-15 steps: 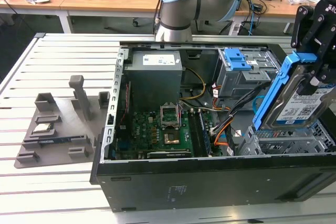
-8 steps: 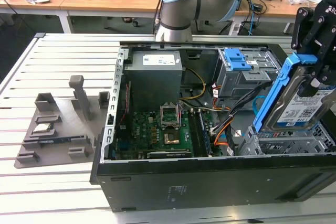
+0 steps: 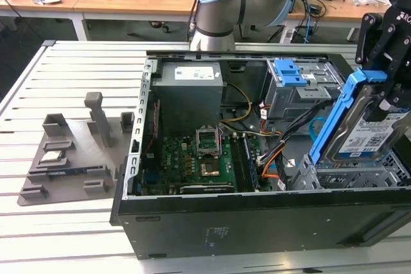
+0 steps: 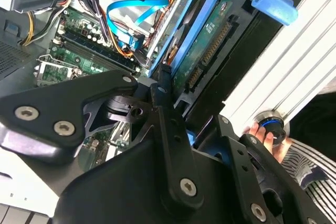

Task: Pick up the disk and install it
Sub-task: 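Insert the disk into the insertion slot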

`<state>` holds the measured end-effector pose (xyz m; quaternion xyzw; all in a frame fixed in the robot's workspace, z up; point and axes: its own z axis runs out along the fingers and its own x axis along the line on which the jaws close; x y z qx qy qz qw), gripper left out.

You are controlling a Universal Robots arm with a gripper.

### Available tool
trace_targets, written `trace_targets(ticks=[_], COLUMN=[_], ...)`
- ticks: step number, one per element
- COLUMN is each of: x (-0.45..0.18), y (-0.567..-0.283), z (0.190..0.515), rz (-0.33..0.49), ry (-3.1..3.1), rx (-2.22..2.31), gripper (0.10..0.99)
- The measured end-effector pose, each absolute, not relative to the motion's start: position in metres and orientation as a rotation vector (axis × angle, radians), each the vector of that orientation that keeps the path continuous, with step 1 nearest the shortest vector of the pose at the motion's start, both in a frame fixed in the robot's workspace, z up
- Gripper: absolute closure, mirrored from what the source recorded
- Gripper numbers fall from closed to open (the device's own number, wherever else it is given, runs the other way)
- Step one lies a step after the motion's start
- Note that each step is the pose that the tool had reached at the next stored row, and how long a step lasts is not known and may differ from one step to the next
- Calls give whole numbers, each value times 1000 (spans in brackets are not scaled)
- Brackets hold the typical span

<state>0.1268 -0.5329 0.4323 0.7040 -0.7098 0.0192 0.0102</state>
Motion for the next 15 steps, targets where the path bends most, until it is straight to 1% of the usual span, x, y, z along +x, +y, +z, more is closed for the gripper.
trace_targets(ticks=[3, 6, 15], x=[127, 127, 127], y=[-533, -533, -533], z=[427, 414, 400], rz=[60, 60, 60], ry=[-2215, -2215, -2215], rx=[2197, 2197, 2197], gripper=[722, 722, 722])
